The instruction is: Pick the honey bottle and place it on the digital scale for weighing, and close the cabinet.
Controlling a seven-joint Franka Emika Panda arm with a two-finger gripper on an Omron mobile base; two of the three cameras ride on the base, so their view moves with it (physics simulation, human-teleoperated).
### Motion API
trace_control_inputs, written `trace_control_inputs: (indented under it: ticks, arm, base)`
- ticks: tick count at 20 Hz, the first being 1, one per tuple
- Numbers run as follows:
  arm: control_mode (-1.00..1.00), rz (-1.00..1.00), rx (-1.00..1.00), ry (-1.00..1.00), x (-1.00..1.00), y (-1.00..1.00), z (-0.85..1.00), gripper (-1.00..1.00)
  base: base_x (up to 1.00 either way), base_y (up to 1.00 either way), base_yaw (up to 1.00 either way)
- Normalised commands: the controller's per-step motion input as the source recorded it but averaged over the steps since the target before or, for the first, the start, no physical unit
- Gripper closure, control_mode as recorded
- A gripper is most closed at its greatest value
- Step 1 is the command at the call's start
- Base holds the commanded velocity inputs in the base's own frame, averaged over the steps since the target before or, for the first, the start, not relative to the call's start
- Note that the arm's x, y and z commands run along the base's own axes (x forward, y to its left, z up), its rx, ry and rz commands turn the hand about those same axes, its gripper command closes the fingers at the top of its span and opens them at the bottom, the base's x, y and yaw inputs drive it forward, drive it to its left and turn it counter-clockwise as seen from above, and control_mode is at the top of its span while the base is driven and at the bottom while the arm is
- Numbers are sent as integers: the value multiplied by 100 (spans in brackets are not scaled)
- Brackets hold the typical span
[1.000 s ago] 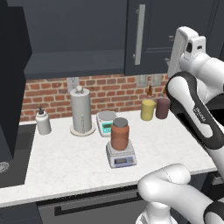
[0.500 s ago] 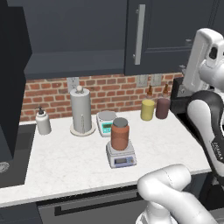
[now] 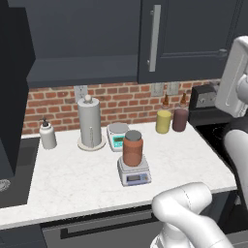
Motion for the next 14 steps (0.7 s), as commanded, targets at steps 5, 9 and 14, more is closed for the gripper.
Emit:
trace_control_inputs:
  ticks: [5,9,14]
  arm:
    - [-100,0,0,0,-47,17,0,-100]
    - [-100,0,0,-1,-55,35,-1,-100]
    - [-100,3,0,-2,-48,48,-8,-100]
  base:
    - [0,0,0]
    - [0,0,0]
    - [0,0,0]
